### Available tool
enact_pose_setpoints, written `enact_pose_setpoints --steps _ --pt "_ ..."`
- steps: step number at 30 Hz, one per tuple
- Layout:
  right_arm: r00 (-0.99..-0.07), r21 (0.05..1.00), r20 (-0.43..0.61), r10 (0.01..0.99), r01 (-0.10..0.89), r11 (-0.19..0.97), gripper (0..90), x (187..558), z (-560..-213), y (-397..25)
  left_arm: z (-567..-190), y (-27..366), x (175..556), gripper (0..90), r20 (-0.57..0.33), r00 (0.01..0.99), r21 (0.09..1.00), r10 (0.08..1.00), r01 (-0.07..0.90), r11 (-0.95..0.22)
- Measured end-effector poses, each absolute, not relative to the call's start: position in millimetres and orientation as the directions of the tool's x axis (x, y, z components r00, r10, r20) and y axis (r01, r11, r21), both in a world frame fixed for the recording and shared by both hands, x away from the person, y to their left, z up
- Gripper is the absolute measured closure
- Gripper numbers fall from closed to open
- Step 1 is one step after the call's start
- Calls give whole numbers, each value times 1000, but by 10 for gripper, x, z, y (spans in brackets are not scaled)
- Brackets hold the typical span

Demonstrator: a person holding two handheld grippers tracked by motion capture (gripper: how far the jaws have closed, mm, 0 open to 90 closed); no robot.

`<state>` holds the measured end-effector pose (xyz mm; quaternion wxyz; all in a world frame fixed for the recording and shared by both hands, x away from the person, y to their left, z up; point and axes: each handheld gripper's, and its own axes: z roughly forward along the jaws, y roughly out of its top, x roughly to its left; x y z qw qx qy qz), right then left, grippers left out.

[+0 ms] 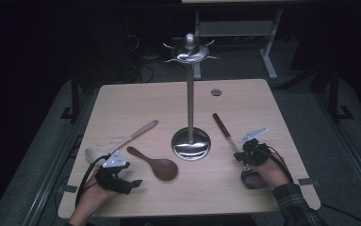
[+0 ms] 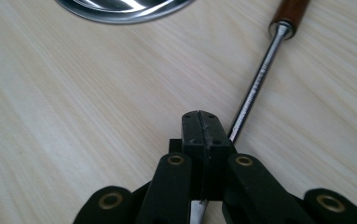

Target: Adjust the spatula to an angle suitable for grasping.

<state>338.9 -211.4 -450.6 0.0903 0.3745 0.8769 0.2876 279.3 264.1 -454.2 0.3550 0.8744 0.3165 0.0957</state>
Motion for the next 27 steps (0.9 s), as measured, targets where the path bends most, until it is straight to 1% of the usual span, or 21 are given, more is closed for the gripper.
enact_pose_setpoints --steps 11,17,27 --pt "-655 557 30 755 638 532 900 3454 -4522 -2341 -4543 2649 2791 139 -57 781 683 622 485 -546" --pt "-635 550 22 772 652 521 900 3511 -4523 -2392 -4543 2677 2781 139 -62 781 690 621 483 -539" --pt "-641 588 69 765 645 488 900 3487 -4432 -2390 -4537 2676 2780 139 -62 780 688 623 485 -539"
